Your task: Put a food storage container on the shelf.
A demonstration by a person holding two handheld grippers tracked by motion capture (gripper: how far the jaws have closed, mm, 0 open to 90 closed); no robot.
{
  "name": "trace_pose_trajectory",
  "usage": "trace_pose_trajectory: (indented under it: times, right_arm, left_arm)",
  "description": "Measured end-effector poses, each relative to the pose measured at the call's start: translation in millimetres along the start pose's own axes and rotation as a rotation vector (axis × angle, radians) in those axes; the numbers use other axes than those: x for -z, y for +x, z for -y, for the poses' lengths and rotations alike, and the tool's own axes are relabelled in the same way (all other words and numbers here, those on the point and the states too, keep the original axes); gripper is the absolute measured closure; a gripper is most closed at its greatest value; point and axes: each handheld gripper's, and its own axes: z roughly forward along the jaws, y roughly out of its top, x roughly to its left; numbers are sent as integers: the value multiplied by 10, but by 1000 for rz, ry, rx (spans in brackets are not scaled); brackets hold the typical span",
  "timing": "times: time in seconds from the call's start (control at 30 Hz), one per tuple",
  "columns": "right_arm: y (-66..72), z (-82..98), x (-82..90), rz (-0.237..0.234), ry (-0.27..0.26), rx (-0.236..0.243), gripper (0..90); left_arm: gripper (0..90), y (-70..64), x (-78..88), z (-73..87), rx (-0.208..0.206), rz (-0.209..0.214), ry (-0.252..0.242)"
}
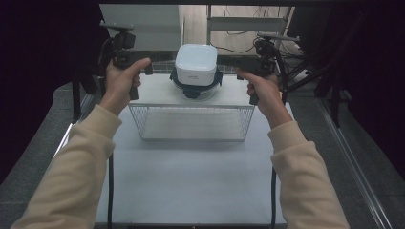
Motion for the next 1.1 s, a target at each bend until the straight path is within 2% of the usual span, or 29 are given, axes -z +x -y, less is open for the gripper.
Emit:
trace_pose_trajectory:
  times: [0.03,0.07,0.2,0.27,0.43,0.53,0.6,0.77,0.83,1.03,1.1]
  right_arm:
    - [20,47,56,14,-3,21,300]
    - [40,101,117,25,-8,44,298]
    - [120,355,366,47,-15,121,297]
    - [151,477,473,52,-12,146,298]
    - [201,867,760,76,-13,202,297]
    - [186,1108,853,83,-11,215,295]
    - [166,1311,900,77,-5,229,294]
    - [118,1693,952,70,13,252,291]
    - [92,1828,956,80,27,258,289]
    - [-65,2244,946,126,80,253,289]
    - [-132,2365,929,134,102,237,289]
  left_arm:
    - [290,-41,68,64,-29,-4,-3]
    - [286,-70,137,132,-41,1,-11]
    - [285,-145,361,437,-70,27,-17]
    - [285,-175,427,590,-79,32,-13]
    - [281,-210,527,1080,-66,95,18]
    - [280,-197,510,1417,-33,140,48]
    - [275,-192,493,1592,-29,148,64]
    - [274,-123,381,2037,-23,92,109]
    - [274,-77,323,2191,-35,52,139]
    - [278,18,213,2531,-37,-15,165]
    - [279,36,153,2626,-43,-16,203]
